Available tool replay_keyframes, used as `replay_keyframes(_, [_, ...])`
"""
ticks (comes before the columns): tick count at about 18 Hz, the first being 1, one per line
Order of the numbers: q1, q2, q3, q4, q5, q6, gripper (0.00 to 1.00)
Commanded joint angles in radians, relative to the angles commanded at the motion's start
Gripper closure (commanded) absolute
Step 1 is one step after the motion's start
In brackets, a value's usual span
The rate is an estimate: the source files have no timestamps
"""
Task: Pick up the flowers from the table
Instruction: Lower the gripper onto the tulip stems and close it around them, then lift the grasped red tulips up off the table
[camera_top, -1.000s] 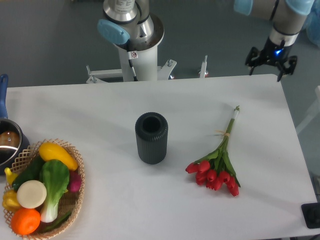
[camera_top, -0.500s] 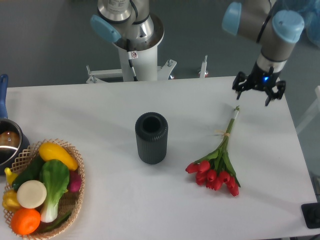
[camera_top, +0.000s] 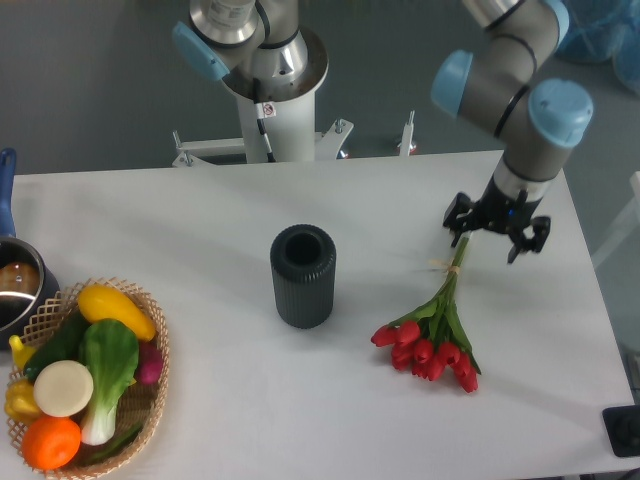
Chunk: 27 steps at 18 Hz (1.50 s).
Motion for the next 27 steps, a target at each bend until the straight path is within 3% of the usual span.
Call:
replay_keyframes(6, [-0.035, -0.038, 0.000, 0.009, -0.025, -0.012, 0.00])
replay_keyframes(11, [-0.061, -0.072, -0.008, 0.058, -0.032, -0.032, 0.00])
replay_keyframes(12, [-0.063, -0.078, -0.008, 0.067, -0.032, -0.034, 0.07])
replay_keyframes(17, [-0.060, -0.078, -0.009, 0.078, -0.013, -0.032, 0.86])
replay_keyframes(18, [-0.058, -0.074, -0.008, 0.080, 0.001, -0.034, 0.97])
replay_keyframes(25, [-0.031, -0.065, 0.021, 0.084, 0.038, -0.037, 1.00])
replay_keyframes(27, [-0.025, -0.035, 0.031, 0.084, 0.069, -0.038, 1.00])
